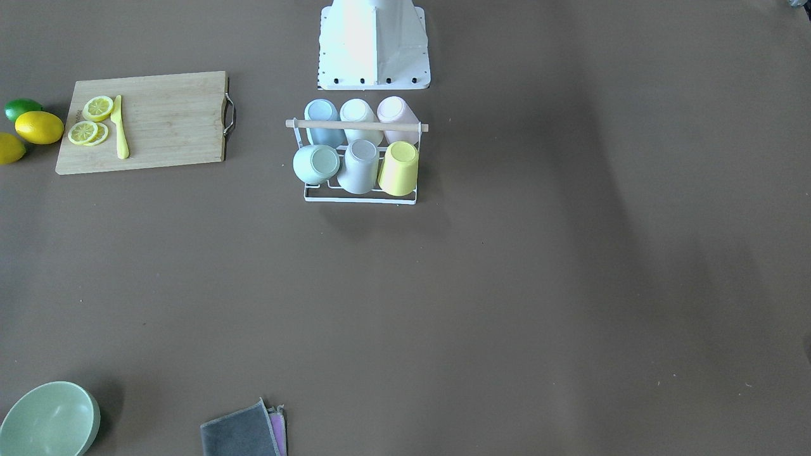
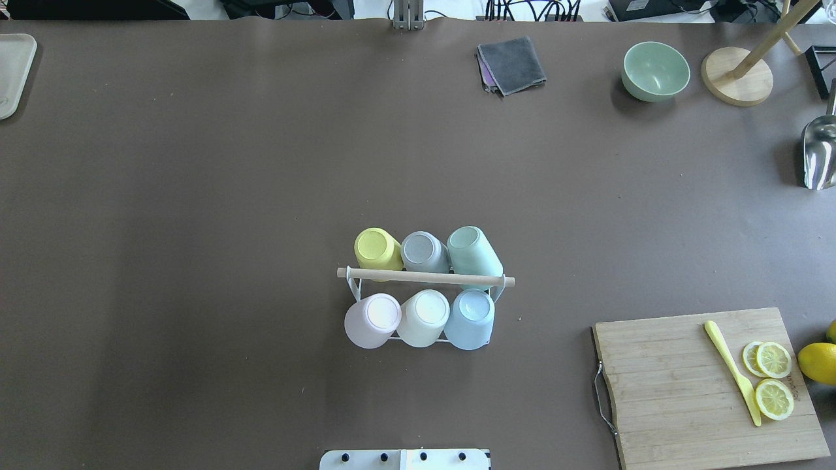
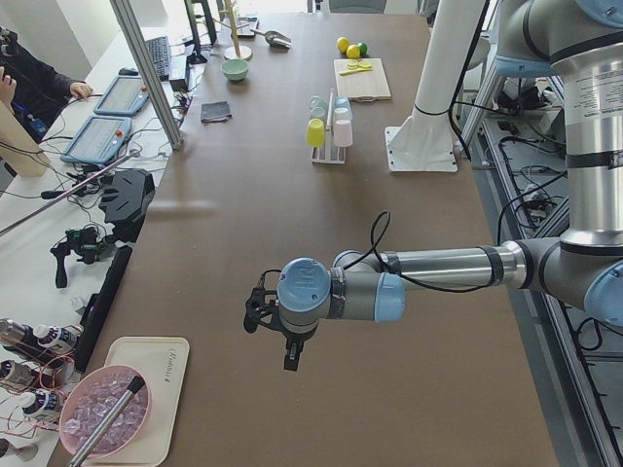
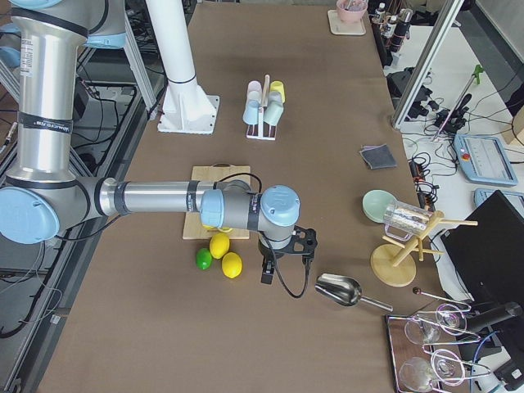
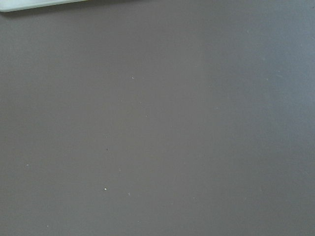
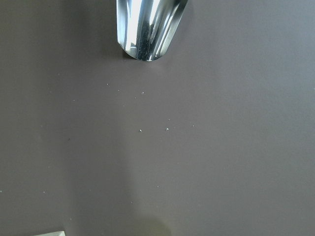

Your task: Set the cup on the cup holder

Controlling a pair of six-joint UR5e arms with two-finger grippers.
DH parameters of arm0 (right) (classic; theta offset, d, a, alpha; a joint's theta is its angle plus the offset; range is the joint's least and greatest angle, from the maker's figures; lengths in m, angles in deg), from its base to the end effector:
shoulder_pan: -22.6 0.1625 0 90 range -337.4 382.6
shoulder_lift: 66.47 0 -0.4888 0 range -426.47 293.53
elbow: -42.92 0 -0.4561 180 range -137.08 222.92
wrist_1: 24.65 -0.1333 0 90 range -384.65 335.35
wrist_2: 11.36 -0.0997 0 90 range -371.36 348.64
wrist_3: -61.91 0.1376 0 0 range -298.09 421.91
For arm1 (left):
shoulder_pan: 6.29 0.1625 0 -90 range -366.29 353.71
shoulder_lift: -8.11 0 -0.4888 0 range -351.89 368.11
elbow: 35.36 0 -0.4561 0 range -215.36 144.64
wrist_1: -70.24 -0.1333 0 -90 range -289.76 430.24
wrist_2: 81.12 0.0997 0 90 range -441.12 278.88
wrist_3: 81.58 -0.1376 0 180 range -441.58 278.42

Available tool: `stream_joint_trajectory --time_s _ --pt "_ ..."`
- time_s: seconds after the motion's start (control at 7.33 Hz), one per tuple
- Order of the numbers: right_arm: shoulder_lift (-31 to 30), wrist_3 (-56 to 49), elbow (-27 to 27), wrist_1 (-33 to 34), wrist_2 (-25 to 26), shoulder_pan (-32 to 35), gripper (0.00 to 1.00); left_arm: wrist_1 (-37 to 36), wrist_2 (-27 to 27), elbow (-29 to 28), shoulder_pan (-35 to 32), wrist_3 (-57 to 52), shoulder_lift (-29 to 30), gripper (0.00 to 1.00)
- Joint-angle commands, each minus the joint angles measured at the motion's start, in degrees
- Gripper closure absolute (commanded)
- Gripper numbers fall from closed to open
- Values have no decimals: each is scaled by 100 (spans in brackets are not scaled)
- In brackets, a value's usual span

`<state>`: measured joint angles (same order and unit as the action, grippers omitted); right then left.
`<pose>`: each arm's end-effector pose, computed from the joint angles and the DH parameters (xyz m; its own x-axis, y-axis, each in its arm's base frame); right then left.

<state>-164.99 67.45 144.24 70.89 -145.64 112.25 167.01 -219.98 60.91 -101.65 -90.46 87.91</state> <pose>0.0343 -0.4782 0.7268 0.7134 0.1253 0.6895 -0.0631 0.9914 -0.1149 -0.0737 -0.4677 0.7603 0.6650 0.1295 -0.7355 -0.0095 0.9862 0.1651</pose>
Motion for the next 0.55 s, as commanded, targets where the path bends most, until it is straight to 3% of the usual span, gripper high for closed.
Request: stream_joint_trajectory --time_s 0.0,0.41 --pt "0 0 -6 0 7 0 0 0 0 6 1 -9 18 1" --pt "0 0 -15 0 7 0 0 -79 0 58 1 35 133 1"
